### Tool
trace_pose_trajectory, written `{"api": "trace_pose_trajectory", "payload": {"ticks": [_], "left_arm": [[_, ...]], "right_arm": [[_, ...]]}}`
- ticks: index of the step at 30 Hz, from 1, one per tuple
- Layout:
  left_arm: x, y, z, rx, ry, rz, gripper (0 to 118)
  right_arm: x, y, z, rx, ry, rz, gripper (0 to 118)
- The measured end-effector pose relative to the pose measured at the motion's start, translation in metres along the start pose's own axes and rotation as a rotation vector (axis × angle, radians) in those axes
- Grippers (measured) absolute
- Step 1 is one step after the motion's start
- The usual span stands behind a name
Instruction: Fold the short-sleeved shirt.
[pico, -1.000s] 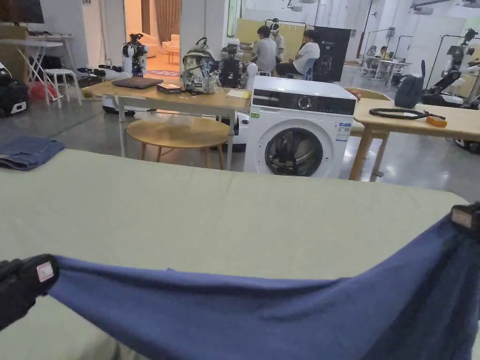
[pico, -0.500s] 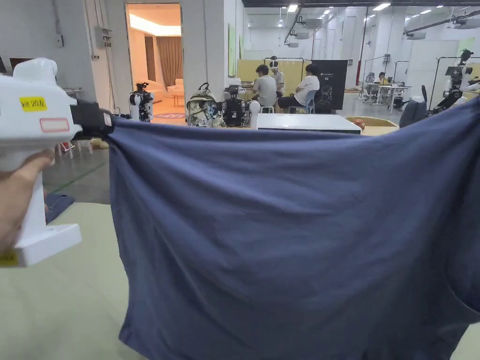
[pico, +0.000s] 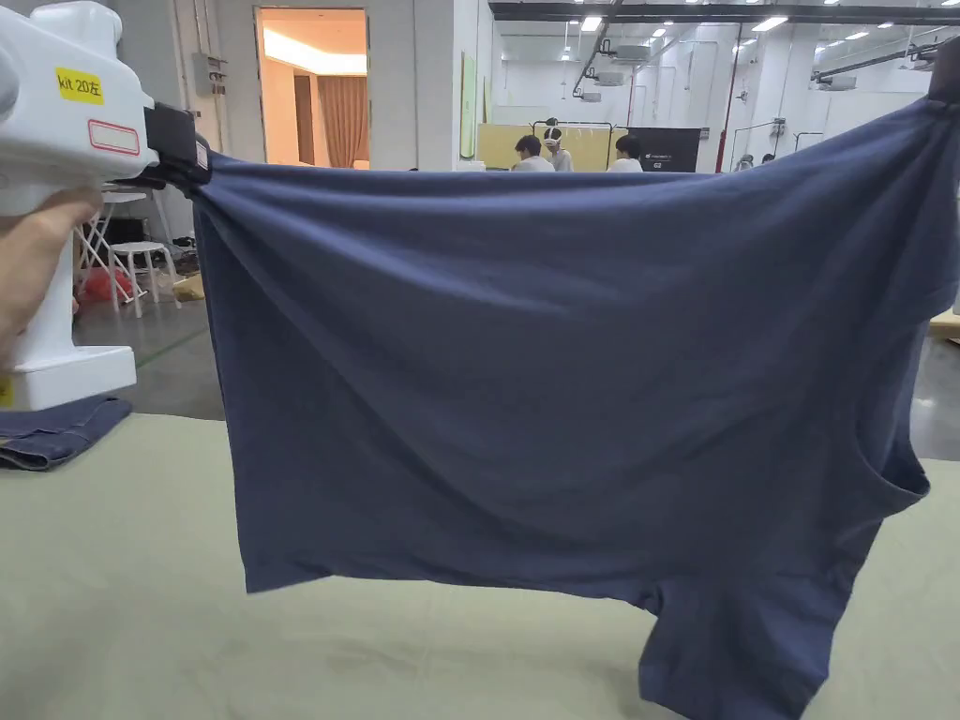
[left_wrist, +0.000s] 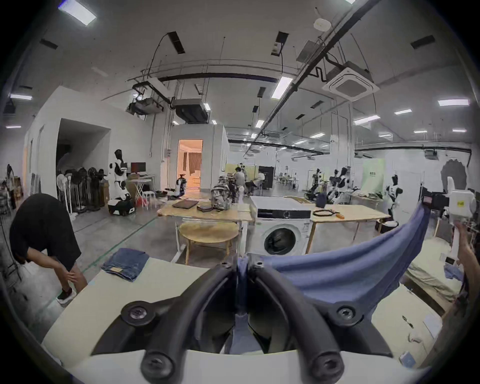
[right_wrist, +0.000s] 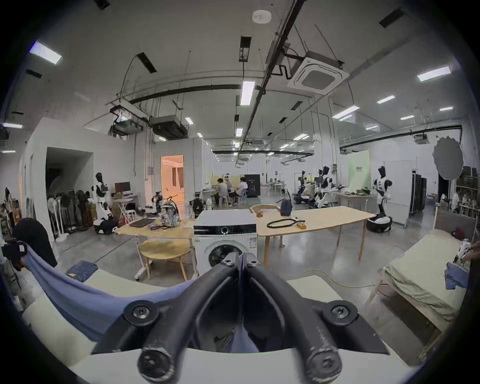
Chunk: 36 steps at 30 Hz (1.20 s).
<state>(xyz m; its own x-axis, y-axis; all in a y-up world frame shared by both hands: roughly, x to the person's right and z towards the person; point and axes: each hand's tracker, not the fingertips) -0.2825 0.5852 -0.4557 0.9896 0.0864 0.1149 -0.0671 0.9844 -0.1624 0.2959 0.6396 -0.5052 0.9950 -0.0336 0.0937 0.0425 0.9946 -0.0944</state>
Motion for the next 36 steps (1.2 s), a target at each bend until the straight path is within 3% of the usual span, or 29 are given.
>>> {"api": "trace_pose_trajectory", "payload": {"ticks": [7, 10, 12, 21, 23, 26, 27, 32, 34, 36], "left_arm": [[-0.011, -0.088, -0.02, -0.116, -0.051, 0.035, 1], [-0.014, -0.133, -0.014, -0.165, -0.08, 0.036, 1], [-0.017, -0.151, -0.005, -0.181, -0.081, 0.037, 1], [-0.019, -0.265, 0.138, -0.195, -0.144, 0.124, 1], [-0.017, -0.301, 0.177, -0.212, -0.127, 0.172, 1], [-0.017, -0.349, 0.23, -0.221, -0.101, 0.224, 1], [-0.014, -0.366, 0.246, -0.306, -0.077, 0.252, 1], [0.001, -0.421, 0.308, -0.434, -0.057, 0.308, 1], [0.004, -0.436, 0.322, -0.437, -0.037, 0.341, 1], [-0.01, -0.465, 0.328, -0.453, -0.037, 0.345, 1]], "right_arm": [[0.004, -0.094, -0.009, -0.125, 0.059, -0.035, 0], [0.0, -0.136, 0.014, -0.069, 0.093, 0.049, 0], [0.002, -0.155, 0.028, -0.128, 0.153, 0.014, 0], [0.041, -0.282, 0.171, -0.166, 0.213, -0.071, 0], [0.05, -0.317, 0.212, -0.188, 0.17, -0.09, 0], [0.069, -0.378, 0.275, -0.234, 0.131, -0.205, 0], [0.076, -0.397, 0.295, -0.278, 0.121, -0.227, 0], [0.1, -0.484, 0.362, -0.424, -0.011, -0.265, 0], [0.096, -0.496, 0.378, -0.483, -0.058, -0.244, 0], [0.097, -0.508, 0.389, -0.528, -0.041, -0.266, 0]]}}
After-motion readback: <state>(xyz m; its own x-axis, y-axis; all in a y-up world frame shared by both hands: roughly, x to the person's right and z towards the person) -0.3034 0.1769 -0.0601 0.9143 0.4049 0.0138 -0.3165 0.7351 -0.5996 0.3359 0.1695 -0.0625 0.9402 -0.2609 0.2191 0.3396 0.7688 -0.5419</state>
